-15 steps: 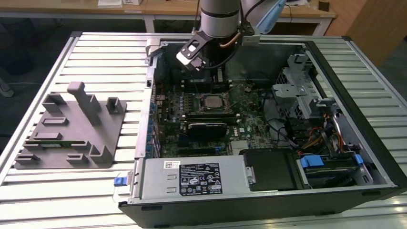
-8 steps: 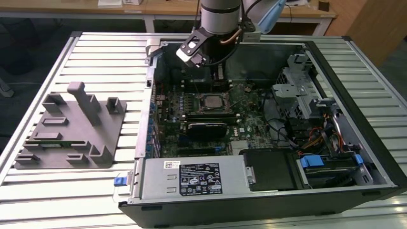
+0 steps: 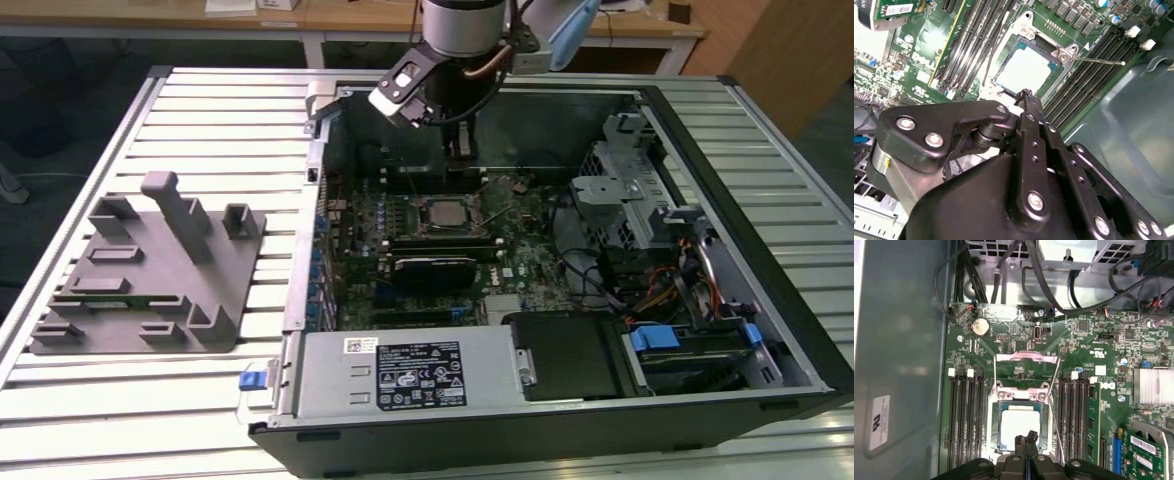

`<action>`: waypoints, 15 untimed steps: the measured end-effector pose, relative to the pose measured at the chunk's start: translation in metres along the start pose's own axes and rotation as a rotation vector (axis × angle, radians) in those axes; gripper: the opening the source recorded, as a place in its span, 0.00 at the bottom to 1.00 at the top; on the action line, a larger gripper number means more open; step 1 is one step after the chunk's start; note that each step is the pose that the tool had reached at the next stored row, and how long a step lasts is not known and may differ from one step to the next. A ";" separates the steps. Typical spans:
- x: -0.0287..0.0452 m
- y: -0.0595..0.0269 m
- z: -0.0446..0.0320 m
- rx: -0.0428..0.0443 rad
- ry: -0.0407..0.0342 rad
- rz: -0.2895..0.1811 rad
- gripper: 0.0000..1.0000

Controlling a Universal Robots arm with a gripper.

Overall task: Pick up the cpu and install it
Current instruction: 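Close the cpu cover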

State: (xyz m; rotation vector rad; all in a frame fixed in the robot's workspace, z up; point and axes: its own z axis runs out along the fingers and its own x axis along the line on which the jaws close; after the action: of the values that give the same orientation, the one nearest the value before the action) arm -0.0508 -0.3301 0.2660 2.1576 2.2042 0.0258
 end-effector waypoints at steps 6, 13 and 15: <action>-0.0001 0.0002 -0.0030 -0.0002 0.0004 0.000 0.11; -0.0001 0.0028 -0.0031 0.0000 0.0000 0.000 0.11; -0.0002 0.0048 -0.0030 0.0000 0.0000 0.000 0.11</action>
State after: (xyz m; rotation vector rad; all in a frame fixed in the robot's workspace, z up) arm -0.0462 -0.3301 0.2693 2.1576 2.2042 0.0258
